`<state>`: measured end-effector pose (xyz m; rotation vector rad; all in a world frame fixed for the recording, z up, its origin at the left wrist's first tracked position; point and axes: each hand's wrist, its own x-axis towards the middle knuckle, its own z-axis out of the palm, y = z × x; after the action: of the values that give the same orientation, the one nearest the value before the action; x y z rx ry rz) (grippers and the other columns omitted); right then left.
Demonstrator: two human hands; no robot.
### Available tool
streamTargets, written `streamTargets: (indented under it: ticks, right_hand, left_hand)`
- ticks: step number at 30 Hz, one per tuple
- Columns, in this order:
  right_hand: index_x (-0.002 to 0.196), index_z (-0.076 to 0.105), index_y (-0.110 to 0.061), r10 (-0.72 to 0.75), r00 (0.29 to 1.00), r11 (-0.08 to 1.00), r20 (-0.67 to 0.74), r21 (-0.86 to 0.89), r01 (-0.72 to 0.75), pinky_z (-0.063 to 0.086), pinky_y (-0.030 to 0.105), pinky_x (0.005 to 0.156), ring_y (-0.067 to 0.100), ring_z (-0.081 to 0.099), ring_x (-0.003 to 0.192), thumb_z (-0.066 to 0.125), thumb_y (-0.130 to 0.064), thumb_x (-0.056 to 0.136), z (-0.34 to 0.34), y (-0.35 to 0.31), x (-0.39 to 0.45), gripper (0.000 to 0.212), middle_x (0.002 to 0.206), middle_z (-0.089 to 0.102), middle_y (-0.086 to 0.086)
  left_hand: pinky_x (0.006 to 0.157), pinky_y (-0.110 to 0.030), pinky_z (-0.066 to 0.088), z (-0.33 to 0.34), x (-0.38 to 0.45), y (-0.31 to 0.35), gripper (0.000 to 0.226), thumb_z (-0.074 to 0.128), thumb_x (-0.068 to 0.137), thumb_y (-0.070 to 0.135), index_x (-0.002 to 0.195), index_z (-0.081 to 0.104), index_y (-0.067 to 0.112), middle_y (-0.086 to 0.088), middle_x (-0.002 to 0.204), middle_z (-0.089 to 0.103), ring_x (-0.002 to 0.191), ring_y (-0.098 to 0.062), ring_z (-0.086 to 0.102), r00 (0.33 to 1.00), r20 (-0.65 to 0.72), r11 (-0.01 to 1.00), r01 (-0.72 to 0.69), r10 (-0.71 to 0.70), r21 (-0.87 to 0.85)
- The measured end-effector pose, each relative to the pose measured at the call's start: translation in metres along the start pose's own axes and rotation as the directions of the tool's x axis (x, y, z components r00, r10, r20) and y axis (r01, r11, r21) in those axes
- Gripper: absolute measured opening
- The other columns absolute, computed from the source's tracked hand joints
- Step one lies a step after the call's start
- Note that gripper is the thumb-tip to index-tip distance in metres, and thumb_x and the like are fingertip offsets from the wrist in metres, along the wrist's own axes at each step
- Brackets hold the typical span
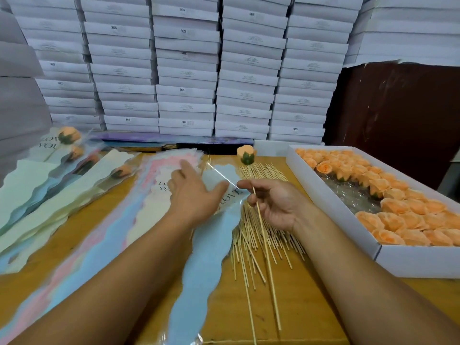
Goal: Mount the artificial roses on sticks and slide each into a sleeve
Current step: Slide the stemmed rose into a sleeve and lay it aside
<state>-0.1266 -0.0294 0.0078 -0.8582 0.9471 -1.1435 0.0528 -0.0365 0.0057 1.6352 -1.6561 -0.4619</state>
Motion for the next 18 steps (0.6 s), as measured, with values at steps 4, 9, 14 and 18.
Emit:
streamTargets:
  ticks: [4,9,14,18]
  right_hand:
    - [0.086,0.079,0.000,0.034,0.998,0.999,0.056,0.032,-0.036,0.038,0.013,0.035,0.007,0.054,0.052,0.054,-0.011,0.100,-0.001,0.000,0.002,0.031,0.078,0.075,0.008]
    - [0.088,0.080,0.002,0.067,0.990,0.992,0.125,0.103,-0.080,0.038,0.013,0.034,0.007,0.054,0.051,0.054,-0.012,0.100,-0.004,0.000,0.004,0.031,0.081,0.074,0.011]
    - [0.087,0.079,0.002,0.085,0.985,0.987,0.148,0.122,-0.104,0.037,0.013,0.033,0.006,0.054,0.049,0.056,-0.012,0.096,-0.006,0.001,0.006,0.029,0.076,0.072,0.009]
    - [0.088,0.079,0.002,0.064,0.989,0.991,0.134,0.104,-0.079,0.037,0.013,0.032,0.007,0.054,0.050,0.063,-0.013,0.088,-0.007,0.002,0.007,0.022,0.089,0.064,0.010]
  left_hand:
    - [0.093,-0.045,0.053,-0.003,0.017,-0.018,0.090,0.071,0.083,0.057,0.145,0.037,0.000,-0.028,0.136,0.050,0.116,-0.034,0.057,0.932,0.164,0.796,0.361,-0.323,-0.485]
    - [0.078,-0.042,0.061,-0.007,0.021,-0.034,0.021,0.071,0.089,0.018,0.104,0.069,0.003,-0.019,0.105,0.073,0.090,-0.030,0.072,0.926,0.329,0.334,0.375,-0.187,-0.865]
    - [0.072,-0.040,0.062,-0.007,0.018,-0.037,0.010,0.070,0.089,0.012,0.094,0.072,0.004,-0.015,0.097,0.076,0.087,-0.028,0.074,0.926,0.353,0.297,0.376,-0.130,-0.877]
    - [0.076,-0.039,0.063,-0.006,0.017,-0.035,0.020,0.068,0.090,0.010,0.075,0.081,0.009,-0.014,0.096,0.076,0.086,-0.025,0.071,0.936,0.347,0.305,0.349,-0.061,-0.886]
